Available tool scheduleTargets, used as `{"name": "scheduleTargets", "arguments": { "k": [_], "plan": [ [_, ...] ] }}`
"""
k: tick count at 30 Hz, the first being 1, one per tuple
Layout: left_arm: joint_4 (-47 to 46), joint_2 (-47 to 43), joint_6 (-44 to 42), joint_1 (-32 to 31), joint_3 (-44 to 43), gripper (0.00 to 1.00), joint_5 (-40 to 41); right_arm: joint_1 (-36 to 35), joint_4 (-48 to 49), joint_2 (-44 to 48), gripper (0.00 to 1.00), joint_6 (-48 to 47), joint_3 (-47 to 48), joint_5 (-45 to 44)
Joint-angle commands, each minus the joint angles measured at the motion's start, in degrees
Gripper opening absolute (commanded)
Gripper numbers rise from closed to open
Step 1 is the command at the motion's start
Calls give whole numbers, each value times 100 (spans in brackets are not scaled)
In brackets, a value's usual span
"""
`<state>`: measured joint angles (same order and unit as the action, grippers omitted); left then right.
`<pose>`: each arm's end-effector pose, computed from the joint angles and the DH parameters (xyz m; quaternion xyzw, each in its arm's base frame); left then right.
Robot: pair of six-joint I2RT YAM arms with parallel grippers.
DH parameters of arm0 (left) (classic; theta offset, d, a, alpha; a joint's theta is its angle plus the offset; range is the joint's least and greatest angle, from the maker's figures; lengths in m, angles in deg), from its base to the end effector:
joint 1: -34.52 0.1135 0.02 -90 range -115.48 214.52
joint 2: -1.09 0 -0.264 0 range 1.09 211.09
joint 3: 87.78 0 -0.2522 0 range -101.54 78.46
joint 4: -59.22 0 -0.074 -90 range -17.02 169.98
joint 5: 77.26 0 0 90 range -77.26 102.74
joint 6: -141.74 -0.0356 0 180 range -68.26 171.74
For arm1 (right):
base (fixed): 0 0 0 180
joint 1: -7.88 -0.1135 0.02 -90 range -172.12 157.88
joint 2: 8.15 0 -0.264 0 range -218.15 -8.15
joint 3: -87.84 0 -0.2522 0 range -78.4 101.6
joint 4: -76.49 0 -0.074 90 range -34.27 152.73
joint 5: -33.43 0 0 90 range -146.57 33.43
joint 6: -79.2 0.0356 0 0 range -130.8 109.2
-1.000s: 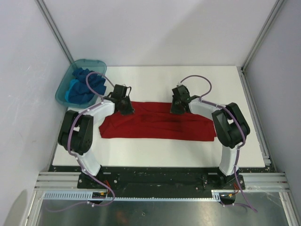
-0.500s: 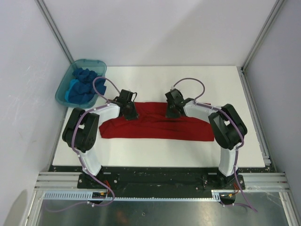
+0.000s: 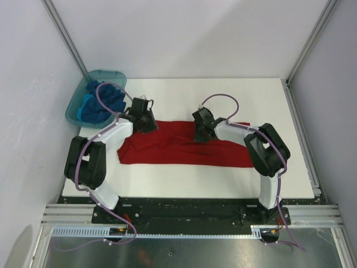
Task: Fold and stack the t-shirts
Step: Fold the other side of the tshirt into a rectangle
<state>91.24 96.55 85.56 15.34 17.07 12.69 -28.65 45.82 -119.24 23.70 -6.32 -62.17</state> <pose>0.3293 -0.1146 0.2020 -0.1204 0.9388 -0.1444 0.2887 0.3270 0.2379 0.1616 -0.0026 0.9551 0.1320 0.2654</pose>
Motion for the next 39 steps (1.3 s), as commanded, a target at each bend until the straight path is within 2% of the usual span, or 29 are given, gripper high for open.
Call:
{"name": "scheduleTargets", "arguments": {
  "k": [1, 8, 14, 27, 30, 39],
  "plan": [
    [118, -87, -379, 454, -464, 37, 408, -9, 74, 10, 20, -57, 105, -22],
    [217, 1004, -895, 591, -1382, 44, -96, 17, 348, 185, 21, -122, 113, 109],
    [359, 1525, -1220, 539, -1828, 47, -422, 21, 474, 267, 22, -177, 189, 183],
    [496, 1375, -1373, 377, -1643, 47, -619, 49, 444, 228, 23, -187, 366, 199],
    [521, 1326, -1384, 379, -1555, 42, -626, 45, 446, 210, 22, -174, 377, 208],
    [563, 862, -1362, 356, -1327, 9, -753, 45, 463, 198, 22, -140, 378, 200]
  ]
}}
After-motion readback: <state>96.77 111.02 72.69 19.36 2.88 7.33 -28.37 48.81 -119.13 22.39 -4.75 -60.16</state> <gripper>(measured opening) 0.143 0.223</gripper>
